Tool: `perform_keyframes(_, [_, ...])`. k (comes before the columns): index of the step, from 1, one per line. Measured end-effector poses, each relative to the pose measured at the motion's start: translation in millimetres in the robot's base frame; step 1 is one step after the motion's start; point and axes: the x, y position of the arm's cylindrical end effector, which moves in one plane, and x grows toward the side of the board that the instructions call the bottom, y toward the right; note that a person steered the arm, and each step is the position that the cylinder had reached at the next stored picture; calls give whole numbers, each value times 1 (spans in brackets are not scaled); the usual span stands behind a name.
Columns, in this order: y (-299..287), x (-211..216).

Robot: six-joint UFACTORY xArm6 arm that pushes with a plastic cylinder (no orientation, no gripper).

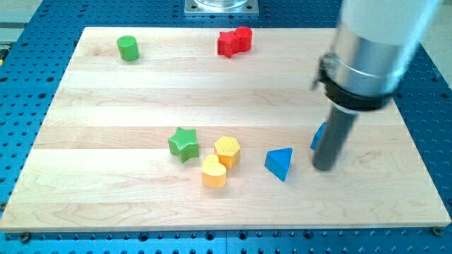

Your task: Move the triangle left side of the cube

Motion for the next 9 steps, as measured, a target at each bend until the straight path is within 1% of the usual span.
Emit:
perform_keyframes(1, [-29, 56])
perform_keyframes(2, [-76, 33])
perform_keyframes(3, [-70, -2])
perform_keyframes(4, [-45, -41])
perform_keyframes(5, [-41, 3])
perform_keyframes(6, [6, 42])
perform_keyframes(7, [36, -5])
perform_keyframes(8, [15, -57])
perform_keyframes(9, [12, -57])
